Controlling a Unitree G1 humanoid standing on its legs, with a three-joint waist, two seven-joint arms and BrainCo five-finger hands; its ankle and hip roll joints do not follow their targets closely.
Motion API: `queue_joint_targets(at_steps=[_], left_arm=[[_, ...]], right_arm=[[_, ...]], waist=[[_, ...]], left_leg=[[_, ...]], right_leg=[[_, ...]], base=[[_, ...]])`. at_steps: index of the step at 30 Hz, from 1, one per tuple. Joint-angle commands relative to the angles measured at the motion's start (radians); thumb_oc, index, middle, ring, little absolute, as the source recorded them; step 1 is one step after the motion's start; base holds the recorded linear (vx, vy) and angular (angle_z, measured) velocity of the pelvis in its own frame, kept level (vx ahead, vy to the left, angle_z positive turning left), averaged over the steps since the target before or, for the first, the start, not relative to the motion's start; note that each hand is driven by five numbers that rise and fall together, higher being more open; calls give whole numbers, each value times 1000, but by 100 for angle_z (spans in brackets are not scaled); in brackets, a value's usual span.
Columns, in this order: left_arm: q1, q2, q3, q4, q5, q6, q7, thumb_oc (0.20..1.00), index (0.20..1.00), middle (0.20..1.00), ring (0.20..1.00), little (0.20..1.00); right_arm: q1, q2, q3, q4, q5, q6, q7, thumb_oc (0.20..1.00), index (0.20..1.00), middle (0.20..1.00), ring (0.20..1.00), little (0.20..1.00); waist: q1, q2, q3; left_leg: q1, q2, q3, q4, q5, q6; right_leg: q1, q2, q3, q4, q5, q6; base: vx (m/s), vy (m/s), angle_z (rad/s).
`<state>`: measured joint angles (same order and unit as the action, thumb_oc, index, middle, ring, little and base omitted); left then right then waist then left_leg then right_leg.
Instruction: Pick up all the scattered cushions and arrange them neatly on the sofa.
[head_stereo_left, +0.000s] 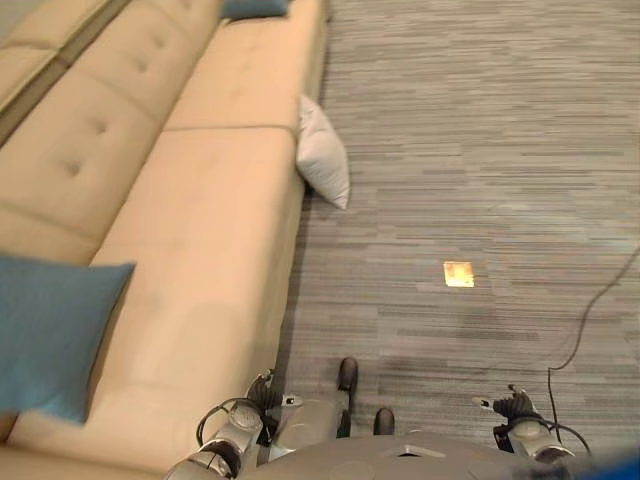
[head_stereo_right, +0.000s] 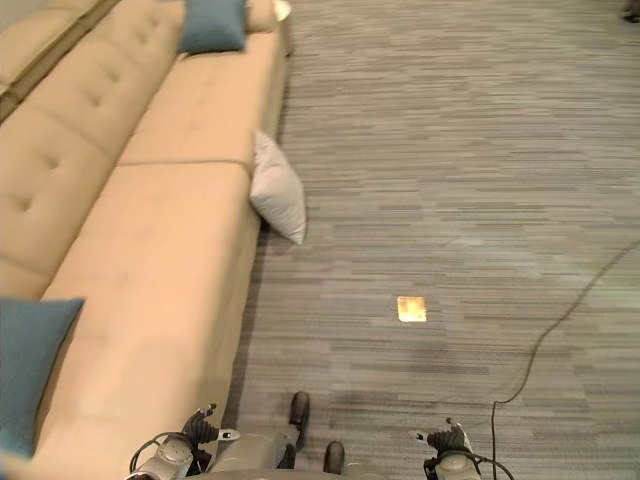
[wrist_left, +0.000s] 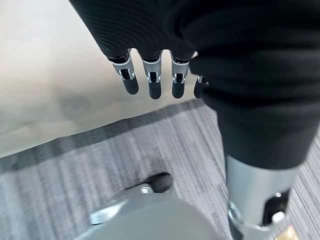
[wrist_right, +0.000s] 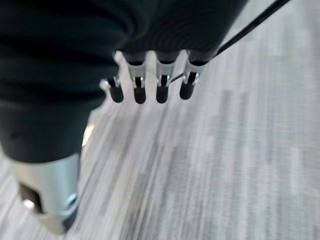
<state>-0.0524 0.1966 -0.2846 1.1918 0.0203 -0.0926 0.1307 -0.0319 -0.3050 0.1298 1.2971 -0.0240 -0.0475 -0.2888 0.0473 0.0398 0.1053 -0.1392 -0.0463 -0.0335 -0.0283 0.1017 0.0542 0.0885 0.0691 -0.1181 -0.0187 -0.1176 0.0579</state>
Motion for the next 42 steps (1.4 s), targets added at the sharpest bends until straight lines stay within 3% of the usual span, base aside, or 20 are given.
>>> queue_joint_targets(at_steps=[1,4,6,9,11,13,18,19,21,22,24,27,29,32,33,34,37,39,40,42], left_arm=[[-36,24,14,-26,-14,-4,14,1000,1000,1000,1000,1000],[-37,33,13,-45,-31,-8,17,1000,1000,1000,1000,1000],[-32,35,19,-41,-31,-7,15,1000,1000,1000,1000,1000],[-28,27,26,-13,-28,-12,15,1000,1000,1000,1000,1000],[-32,26,23,1,-19,-13,16,1000,1000,1000,1000,1000],[-27,4,24,14,-14,-13,22,1000,1000,1000,1000,1000],[-55,-3,9,3,-30,-17,11,1000,1000,1000,1000,1000],[-55,-5,5,3,-33,-17,8,1000,1000,1000,1000,1000],[-57,-8,-3,3,-34,-15,9,1000,1000,1000,1000,1000],[-61,-16,-7,8,-33,-11,12,1000,1000,1000,1000,1000],[-65,-16,-9,7,-33,-12,12,1000,1000,1000,1000,1000],[-60,-13,-16,-5,-31,-17,12,1000,1000,1000,1000,1000],[-46,-13,-5,-5,-39,-18,9,1000,1000,1000,1000,1000],[-40,4,16,-18,-63,-18,10,1000,1000,1000,1000,1000],[-42,10,15,-23,-63,-17,8,1000,1000,1000,1000,1000],[-49,25,17,-42,-70,-16,10,1000,1000,1000,1000,1000],[-53,37,8,-51,-75,-16,14,1000,1000,1000,1000,1000],[-47,37,2,-46,-69,-12,16,1000,1000,1000,1000,1000],[-45,35,-1,-37,-62,-12,13,1000,1000,1000,1000,1000],[-46,23,-8,-8,-37,-12,9,1000,1000,1000,1000,1000]], right_arm=[[5,0,9,-36,-17,0,2,1000,1000,1000,1000,1000],[-4,2,15,-47,-25,-1,4,1000,1000,1000,1000,1000],[-9,1,30,-53,-37,-2,5,1000,1000,1000,1000,1000],[-20,-6,46,-59,-52,6,6,1000,1000,1000,1000,1000],[-10,-6,42,-51,-49,8,7,1000,1000,1000,1000,1000],[10,3,44,-41,-34,-1,5,1000,1000,1000,1000,1000],[-4,-1,36,-41,9,-8,1,1000,1000,1000,1000,1000],[-3,-1,36,-41,13,-8,0,1000,1000,1000,1000,1000],[-4,0,37,-44,17,-10,-5,1000,1000,1000,1000,1000],[1,-3,40,-44,14,-16,-13,1000,1000,1000,1000,1000],[3,-4,39,-41,12,-18,-15,1000,1000,1000,1000,1000],[8,-1,43,-37,7,-15,-18,1000,1000,1000,1000,1000],[27,8,45,-40,-10,-13,-11,1000,1000,1000,1000,1000],[34,19,48,-46,-38,-7,-6,1000,1000,1000,1000,1000],[35,19,50,-46,-47,-6,-3,1000,1000,1000,1000,1000],[22,18,56,-58,-59,-2,4,1000,1000,1000,1000,1000],[8,22,65,-72,-58,-3,4,1000,1000,1000,1000,1000],[12,26,69,-83,-55,-6,3,1000,1000,1000,1000,1000],[16,28,73,-87,-56,-6,6,1000,1000,1000,1000,1000],[22,25,75,-89,-64,-1,5,1000,1000,1000,1000,1000]], waist=[[25,-32,2],[23,-14,12],[34,-17,3],[27,-24,4],[18,-33,4],[0,-51,-25],[12,-68,9],[15,-72,12],[21,-75,11],[25,-66,7],[32,-53,6],[64,-35,10],[67,-37,-2],[79,-56,-25],[83,-60,-26],[66,-46,-8],[41,-22,9],[27,-14,10],[12,-16,9],[-15,-22,10]], left_leg=[[-4,-10,51,125,-152,-38],[27,-3,46,124,-173,-21],[69,-6,37,107,-196,-24],[133,4,32,84,-233,-39],[155,5,12,92,-255,-51],[181,44,14,104,-264,-89],[10,66,3,397,-140,-131],[-13,58,8,399,-154,-124],[-50,35,17,366,-194,-114],[-67,26,30,282,-183,-111],[-81,15,40,170,-115,-116],[-156,-5,55,97,-12,-125],[-128,-4,52,86,-28,-108],[-100,-15,53,112,-64,-84],[-88,-19,58,116,-79,-71],[-53,-11,57,119,-105,-51],[-9,-7,40,119,-128,-31],[33,-11,25,101,-142,-26],[63,-20,17,89,-156,-28],[112,-27,5,74,-186,-38]], right_leg=[[-213,-135,-40,317,91,141],[-279,-171,-100,425,97,139],[-260,-213,-165,307,78,104],[-332,-244,-203,146,165,116],[-321,-241,-192,76,189,127],[-271,-218,-180,27,207,114],[-171,-182,-177,-26,167,62],[-161,-180,-176,-30,161,58],[-143,-176,-173,-42,147,67],[-123,-161,-175,-58,132,78],[-103,-139,-170,-65,117,82],[-49,-91,-139,-69,74,75],[-28,-88,-128,-62,52,75],[-27,-121,-128,45,24,84],[-48,-138,-131,118,25,97],[-146,-165,-132,301,58,123],[-253,-183,-134,482,105,128],[-283,-178,-127,465,91,108],[-300,-170,-117,368,87,97],[-342,-181,-105,200,137,104]], base=[[115,73,-87],[151,27,-15],[298,-104,14],[329,-232,-30],[303,-249,-7],[355,-395,63],[116,-241,42],[195,-179,-18],[248,-107,1],[302,-86,3],[271,-41,5],[289,9,-13],[367,87,-37],[303,111,-69],[233,148,-26],[175,147,-8],[160,88,20],[297,-16,57],[467,-139,38],[466,-192,32]])
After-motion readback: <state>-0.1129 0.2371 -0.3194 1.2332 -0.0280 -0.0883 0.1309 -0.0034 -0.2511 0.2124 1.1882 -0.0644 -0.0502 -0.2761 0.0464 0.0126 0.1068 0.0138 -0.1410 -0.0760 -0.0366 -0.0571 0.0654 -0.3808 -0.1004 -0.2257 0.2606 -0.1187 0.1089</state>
